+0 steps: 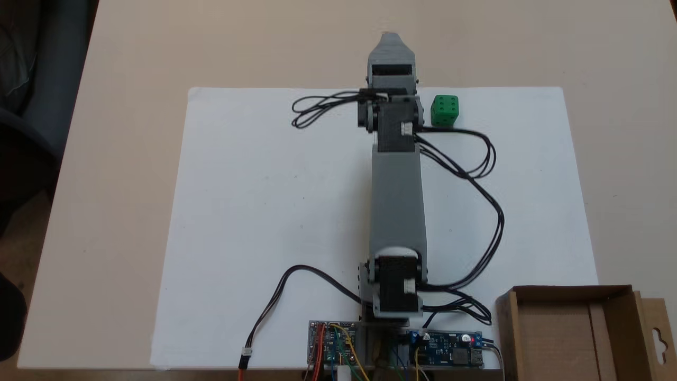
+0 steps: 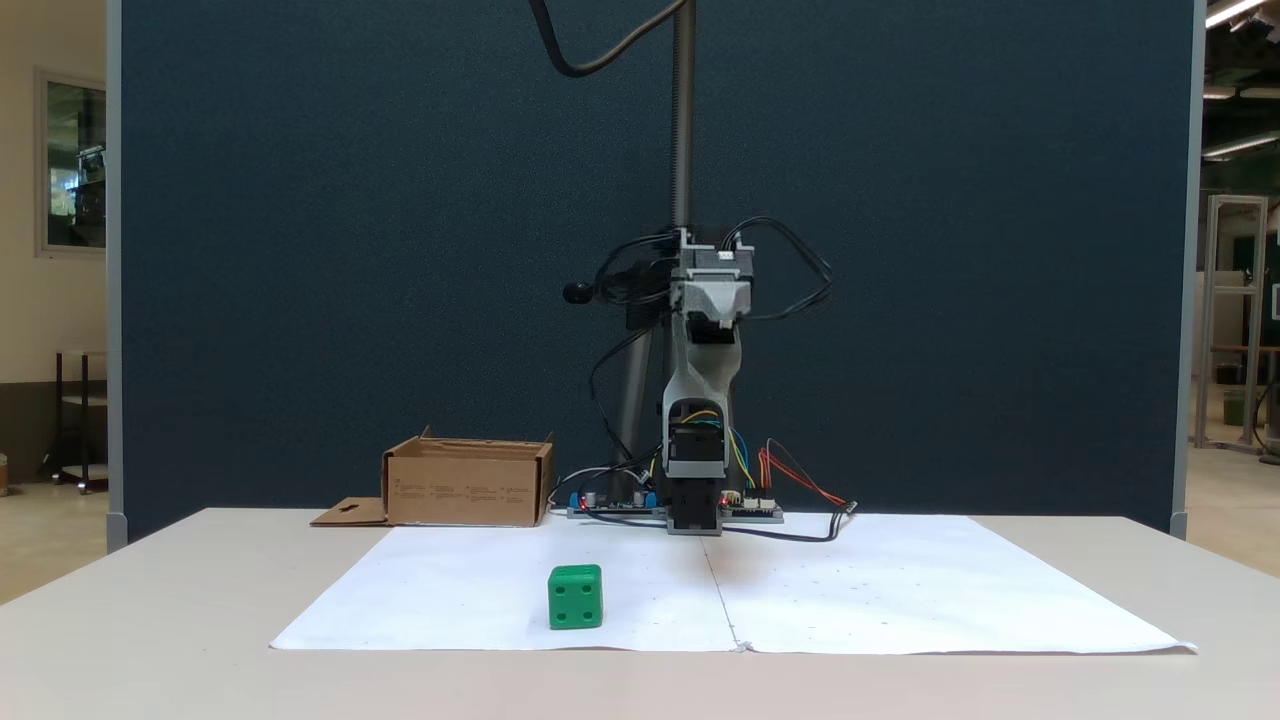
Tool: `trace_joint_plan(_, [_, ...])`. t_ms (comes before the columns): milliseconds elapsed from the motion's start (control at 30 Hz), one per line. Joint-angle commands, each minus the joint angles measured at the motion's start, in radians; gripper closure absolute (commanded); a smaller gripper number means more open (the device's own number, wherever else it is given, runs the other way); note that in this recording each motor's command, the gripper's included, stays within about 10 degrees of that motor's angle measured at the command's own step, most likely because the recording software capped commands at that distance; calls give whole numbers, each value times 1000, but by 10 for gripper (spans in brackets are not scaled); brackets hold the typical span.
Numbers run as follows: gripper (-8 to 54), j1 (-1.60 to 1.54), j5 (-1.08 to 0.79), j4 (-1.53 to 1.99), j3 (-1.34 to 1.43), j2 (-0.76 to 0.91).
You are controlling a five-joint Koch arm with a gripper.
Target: Grasp a green dice and put it in the bin.
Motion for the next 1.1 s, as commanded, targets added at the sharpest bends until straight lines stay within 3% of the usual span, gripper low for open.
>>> trace_joint_plan(0, [30,-14,-51,161,-161,-60])
trace_joint_plan(167, [27,-2,-51,429,-503,-218])
trace_joint_plan(433, [34,25,-51,830,-787,-390])
trace_joint_plan(633, [31,41,-51,1020,-810,-434])
trace_joint_plan(900, [-22,67,-44,1080,-824,-495])
trace_joint_plan(1067, [-14,66,-41,1081,-822,-500])
